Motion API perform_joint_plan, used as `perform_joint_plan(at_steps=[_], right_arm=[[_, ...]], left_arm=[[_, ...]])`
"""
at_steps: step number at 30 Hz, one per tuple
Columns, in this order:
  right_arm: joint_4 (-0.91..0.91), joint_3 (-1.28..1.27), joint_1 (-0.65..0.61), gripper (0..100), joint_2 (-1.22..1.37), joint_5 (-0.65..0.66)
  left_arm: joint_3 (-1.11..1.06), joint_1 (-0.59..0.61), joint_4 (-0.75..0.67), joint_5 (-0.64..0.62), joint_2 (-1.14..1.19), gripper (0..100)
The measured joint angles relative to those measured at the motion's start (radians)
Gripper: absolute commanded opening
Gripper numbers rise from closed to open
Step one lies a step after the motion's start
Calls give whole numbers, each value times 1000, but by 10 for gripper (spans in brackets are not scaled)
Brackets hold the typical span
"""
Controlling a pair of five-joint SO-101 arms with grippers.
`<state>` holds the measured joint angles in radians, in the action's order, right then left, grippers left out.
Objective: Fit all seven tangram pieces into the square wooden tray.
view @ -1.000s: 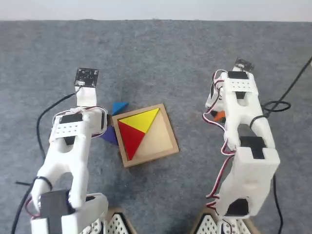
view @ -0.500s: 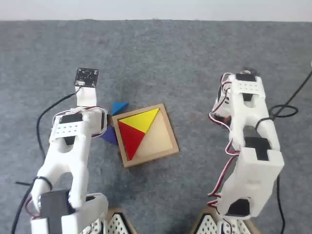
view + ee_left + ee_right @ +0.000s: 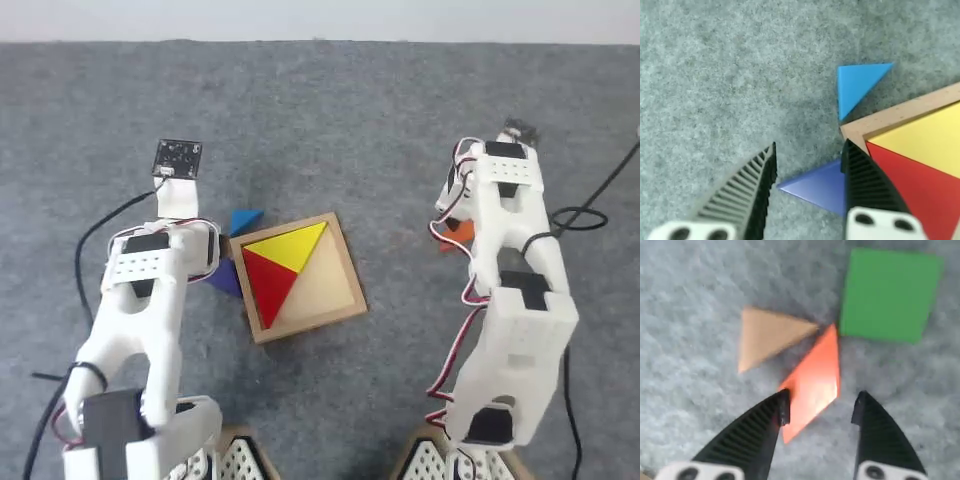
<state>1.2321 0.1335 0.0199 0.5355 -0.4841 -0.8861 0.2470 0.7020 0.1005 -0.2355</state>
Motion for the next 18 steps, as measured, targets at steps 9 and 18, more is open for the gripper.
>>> perform_joint_plan(at_steps=[9, 18], right_arm=[[153, 181, 0, 73, 123, 31], [170, 180, 0, 72, 118, 40]], left_arm=[[0, 0, 0, 0, 0, 210], [0, 0, 0, 0, 0, 210]])
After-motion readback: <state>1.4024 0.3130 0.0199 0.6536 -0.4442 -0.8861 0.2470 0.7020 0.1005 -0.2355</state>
